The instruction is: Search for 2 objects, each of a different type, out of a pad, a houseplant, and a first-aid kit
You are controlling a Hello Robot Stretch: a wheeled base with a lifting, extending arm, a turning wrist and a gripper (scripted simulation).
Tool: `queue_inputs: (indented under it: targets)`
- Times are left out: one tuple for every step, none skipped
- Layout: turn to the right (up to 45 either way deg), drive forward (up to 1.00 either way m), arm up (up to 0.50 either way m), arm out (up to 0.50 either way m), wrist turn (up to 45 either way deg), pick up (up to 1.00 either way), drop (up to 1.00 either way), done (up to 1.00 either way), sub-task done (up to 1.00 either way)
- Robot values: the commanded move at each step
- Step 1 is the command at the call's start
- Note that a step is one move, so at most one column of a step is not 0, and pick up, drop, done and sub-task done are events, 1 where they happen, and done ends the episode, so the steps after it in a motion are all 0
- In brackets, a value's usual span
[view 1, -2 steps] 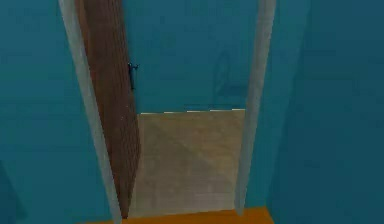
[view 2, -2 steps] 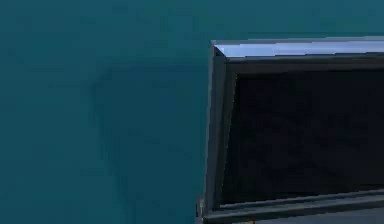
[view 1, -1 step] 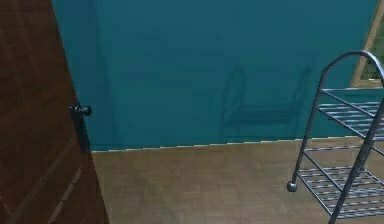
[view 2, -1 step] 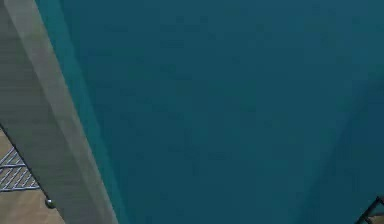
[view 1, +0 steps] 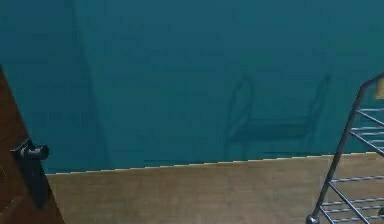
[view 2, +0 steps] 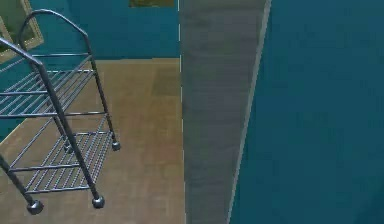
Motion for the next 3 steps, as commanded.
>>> queue_inputs:
  targets:
    - [33.0,0.0,0.0,0.0,0.0,0.0,0.0,0.0,0.0]
    - [0.0,0.35,0.0,0.0,0.0,0.0,0.0,0.0,0.0]
    - [45.0,0.0,0.0,0.0,0.0,0.0,0.0,0.0,0.0]
